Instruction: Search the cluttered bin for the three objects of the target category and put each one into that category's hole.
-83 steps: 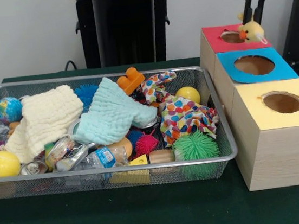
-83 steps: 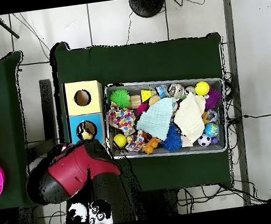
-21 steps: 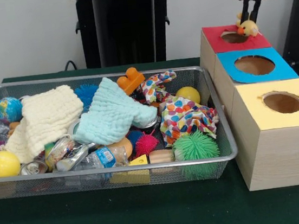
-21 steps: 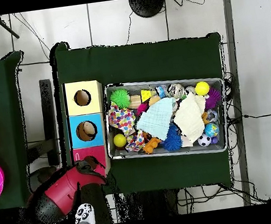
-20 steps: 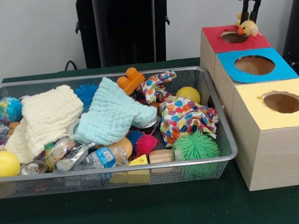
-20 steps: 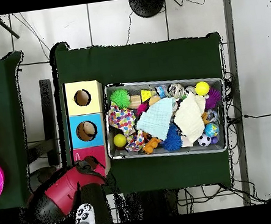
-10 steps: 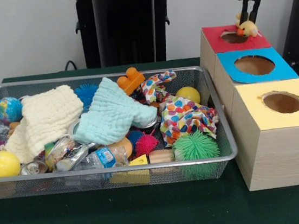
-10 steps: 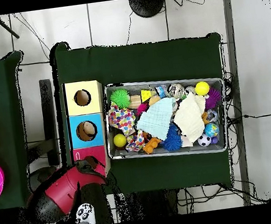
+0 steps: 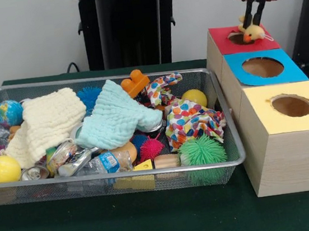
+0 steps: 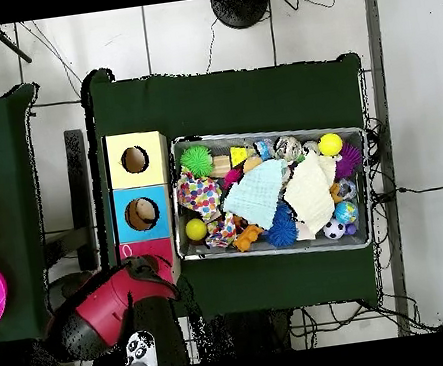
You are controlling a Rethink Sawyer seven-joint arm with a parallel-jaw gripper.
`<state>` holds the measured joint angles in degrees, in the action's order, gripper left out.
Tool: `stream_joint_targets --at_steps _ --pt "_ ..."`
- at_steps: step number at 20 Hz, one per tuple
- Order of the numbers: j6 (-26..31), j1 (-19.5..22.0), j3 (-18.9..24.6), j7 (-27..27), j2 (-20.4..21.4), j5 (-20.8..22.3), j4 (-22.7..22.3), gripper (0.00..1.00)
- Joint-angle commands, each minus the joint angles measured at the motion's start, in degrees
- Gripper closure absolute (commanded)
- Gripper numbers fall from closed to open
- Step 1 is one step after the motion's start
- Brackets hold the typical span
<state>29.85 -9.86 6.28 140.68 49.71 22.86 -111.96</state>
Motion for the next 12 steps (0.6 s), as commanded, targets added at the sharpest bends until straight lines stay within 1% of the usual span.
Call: stream_joint_targets --at_steps 1,7,12 --pt "5.7 2.5 -1.3 -4.4 -1.7 5.2 4.7 1.0" --pt "5.5 3.7 -0.5 -5.1 -1.3 5.3 4.1 1.0" --pt "3.3 4.1 -0.4 -4.2 -3.2 5.9 4.3 1.0"
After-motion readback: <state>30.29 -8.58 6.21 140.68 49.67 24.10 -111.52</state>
